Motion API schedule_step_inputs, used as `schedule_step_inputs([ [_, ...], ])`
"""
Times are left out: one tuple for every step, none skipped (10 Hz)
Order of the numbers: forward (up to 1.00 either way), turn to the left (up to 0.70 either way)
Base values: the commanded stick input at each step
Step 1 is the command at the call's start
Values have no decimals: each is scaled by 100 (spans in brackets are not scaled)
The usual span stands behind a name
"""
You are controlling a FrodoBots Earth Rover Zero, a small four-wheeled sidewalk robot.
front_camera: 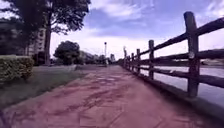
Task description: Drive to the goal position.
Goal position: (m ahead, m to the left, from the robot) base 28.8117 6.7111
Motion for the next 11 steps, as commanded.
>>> schedule_step_inputs([
  [100,0],
  [100,0],
  [100,0],
  [100,0],
  [100,0],
  [100,0],
  [100,0],
  [100,0],
  [100,0],
  [100,0],
  [100,0],
])
